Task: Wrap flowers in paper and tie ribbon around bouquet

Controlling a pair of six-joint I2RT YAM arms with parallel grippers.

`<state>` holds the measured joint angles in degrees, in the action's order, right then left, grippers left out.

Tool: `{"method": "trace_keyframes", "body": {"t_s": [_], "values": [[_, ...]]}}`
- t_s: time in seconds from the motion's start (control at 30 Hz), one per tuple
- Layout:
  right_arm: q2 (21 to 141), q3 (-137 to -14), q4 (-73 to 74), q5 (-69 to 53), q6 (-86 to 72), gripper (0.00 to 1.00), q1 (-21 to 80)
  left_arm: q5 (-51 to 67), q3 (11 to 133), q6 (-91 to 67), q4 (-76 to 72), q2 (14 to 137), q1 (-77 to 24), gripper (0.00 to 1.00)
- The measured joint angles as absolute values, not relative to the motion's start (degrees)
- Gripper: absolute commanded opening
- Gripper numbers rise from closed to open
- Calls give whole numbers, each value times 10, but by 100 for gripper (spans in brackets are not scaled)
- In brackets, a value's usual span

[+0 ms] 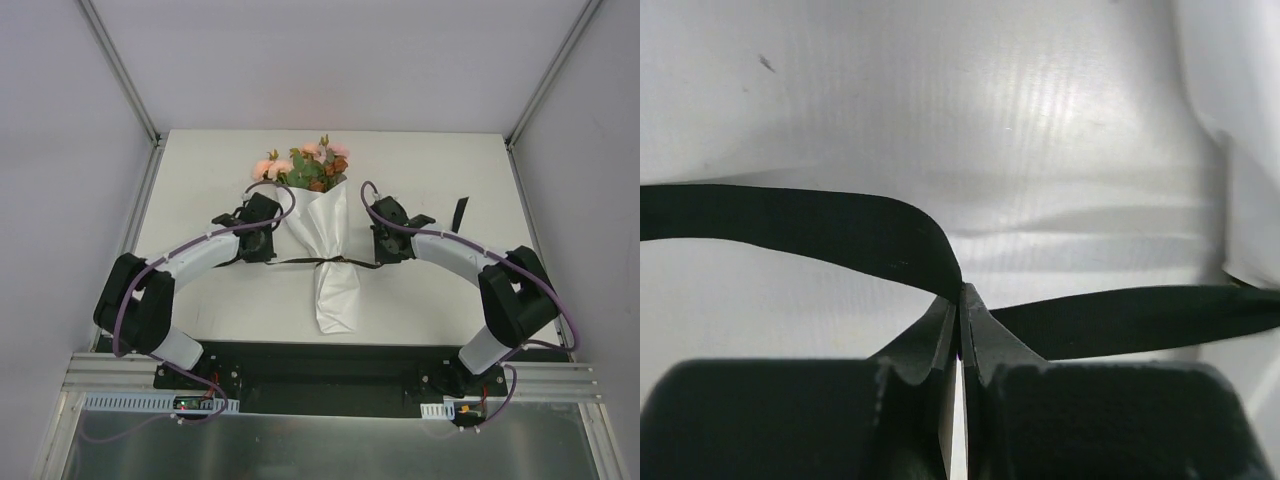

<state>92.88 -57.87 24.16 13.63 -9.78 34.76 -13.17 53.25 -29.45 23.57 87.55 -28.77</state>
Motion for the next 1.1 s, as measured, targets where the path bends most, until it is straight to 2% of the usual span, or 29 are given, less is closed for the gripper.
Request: {"method": "trace_keyframes", "body": {"t_s": [0.2, 0.4, 0.63, 0.87, 1.1], "values": [[922, -620, 256, 62, -106, 0, 364, 4, 569, -282, 248, 824, -246, 0], [928, -644, 264, 39, -130, 0, 370, 120, 604, -278, 248, 806, -241, 0], [929, -648, 306, 90, -133, 0, 370, 80, 598, -333, 277, 792, -239, 0], [974, -681, 390, 241, -166, 0, 362, 28, 545, -384, 297, 796, -221, 0], [988, -674, 392, 232, -179, 0, 382, 47, 529, -379, 294, 796, -204, 0]]}}
